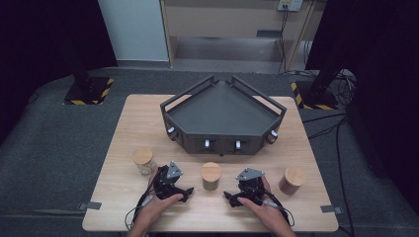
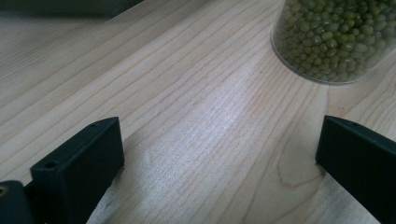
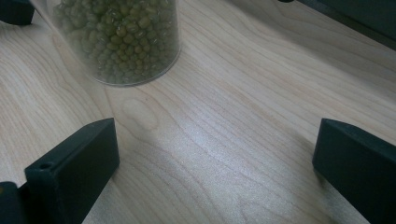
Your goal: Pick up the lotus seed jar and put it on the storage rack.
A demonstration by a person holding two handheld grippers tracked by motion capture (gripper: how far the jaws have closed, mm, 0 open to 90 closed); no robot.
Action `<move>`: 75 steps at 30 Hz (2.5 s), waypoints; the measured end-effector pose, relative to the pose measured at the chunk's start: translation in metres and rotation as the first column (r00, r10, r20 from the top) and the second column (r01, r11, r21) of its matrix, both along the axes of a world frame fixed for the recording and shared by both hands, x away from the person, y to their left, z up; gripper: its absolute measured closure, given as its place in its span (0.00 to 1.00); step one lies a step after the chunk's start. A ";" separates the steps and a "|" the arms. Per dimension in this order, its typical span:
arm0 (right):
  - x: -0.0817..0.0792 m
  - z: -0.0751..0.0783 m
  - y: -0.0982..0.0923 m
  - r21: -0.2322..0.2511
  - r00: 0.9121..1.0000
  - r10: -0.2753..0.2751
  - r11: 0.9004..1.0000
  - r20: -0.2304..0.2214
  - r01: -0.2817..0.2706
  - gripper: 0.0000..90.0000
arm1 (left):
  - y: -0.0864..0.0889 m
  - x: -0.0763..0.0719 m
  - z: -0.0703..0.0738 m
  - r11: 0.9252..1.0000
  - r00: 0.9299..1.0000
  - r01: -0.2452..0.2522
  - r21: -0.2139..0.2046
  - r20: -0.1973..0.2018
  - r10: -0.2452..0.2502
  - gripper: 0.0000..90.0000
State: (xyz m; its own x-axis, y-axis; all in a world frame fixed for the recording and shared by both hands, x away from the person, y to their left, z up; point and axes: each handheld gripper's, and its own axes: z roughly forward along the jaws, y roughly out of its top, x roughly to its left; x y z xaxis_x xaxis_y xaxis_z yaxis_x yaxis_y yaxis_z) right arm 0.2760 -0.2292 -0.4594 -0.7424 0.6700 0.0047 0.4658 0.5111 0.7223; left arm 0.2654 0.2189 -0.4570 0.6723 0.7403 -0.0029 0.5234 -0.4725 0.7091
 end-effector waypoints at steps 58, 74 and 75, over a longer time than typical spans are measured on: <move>-0.002 0.000 0.001 0.001 1.000 -0.009 1.000 0.003 0.009 0.01 | 0.003 -0.012 0.030 1.000 0.999 0.026 -0.011 0.027 -0.026 0.02; -0.002 0.000 0.001 0.001 1.000 -0.010 1.000 0.003 0.010 0.01 | 0.007 -0.013 0.046 0.999 0.999 0.035 -0.002 0.040 -0.035 0.02; -0.002 0.000 0.001 0.001 1.000 -0.010 1.000 0.003 0.010 0.01 | 0.008 -0.013 0.047 0.999 0.999 0.035 -0.008 0.038 -0.035 0.02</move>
State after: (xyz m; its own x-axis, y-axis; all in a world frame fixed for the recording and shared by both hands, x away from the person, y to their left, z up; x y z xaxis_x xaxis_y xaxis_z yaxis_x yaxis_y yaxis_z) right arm 0.2738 -0.2285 -0.4598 -0.7360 0.6770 0.0028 0.4684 0.5062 0.7241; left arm 0.2524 0.2274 -0.4095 0.6975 0.7164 0.0168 0.4792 -0.4838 0.7323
